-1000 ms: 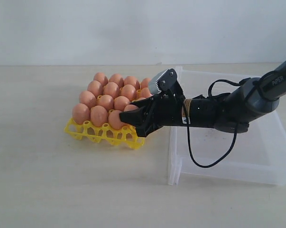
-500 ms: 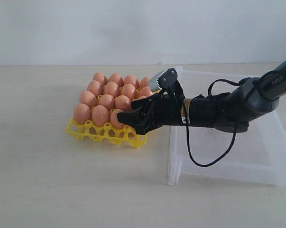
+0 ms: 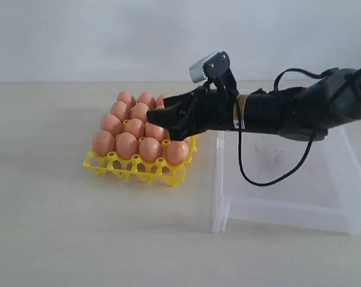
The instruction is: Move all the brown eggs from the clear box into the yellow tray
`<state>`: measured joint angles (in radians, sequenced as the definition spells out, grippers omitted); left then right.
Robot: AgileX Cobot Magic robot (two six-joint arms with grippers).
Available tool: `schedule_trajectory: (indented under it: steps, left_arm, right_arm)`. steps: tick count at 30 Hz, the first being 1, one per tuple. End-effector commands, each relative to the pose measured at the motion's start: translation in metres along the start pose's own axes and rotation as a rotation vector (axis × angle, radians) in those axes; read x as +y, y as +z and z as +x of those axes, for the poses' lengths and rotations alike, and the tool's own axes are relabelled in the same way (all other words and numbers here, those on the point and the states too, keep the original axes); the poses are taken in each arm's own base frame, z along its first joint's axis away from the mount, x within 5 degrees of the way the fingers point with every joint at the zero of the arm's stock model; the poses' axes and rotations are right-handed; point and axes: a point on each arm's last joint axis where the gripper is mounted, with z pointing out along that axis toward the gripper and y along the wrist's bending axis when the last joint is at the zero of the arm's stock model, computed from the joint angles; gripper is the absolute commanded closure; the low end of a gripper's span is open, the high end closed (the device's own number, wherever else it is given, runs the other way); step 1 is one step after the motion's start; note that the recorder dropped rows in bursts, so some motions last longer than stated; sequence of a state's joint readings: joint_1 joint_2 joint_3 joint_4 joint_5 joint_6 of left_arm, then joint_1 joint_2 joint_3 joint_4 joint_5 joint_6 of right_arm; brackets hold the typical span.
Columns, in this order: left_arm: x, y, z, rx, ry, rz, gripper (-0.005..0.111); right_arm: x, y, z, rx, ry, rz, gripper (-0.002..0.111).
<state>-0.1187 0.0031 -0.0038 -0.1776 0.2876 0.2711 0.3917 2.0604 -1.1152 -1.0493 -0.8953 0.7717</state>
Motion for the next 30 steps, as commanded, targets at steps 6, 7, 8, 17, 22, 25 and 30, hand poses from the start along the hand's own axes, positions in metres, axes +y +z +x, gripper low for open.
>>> schedule_trajectory:
  steps: [6,7,8,17,22,25,30]
  left_arm:
    - [0.000,0.000,0.001,-0.003,0.003,0.004,0.103]
    - [0.000,0.000,0.001,-0.003,0.003,0.004,0.103]
    - [0.000,0.000,0.001,-0.003,0.003,0.004,0.103]
    - [0.000,0.000,0.001,-0.003,0.003,0.004,0.103]
    - [0.000,0.000,0.001,-0.003,0.003,0.004,0.103]
    - [0.000,0.000,0.001,-0.003,0.003,0.004,0.103]
    - [0.000,0.000,0.001,-0.003,0.003,0.004,0.103]
  right_arm:
    - [0.008,-0.040,-0.063,0.165,-0.089,0.226,0.107]
    - [0.005,-0.054,-0.075,0.214,-0.141,0.350,0.107]
    - [0.004,-0.061,-0.079,0.231,-0.152,0.402,0.107]
    - [0.050,-0.148,-0.066,0.279,-0.059,0.697,0.107]
    - [0.060,-0.154,-0.041,0.214,0.301,0.715,0.107]
    - [0.060,-0.154,-0.041,0.199,0.340,0.718,0.107]
    - [0.060,-0.154,-0.041,0.199,0.340,0.720,0.107]
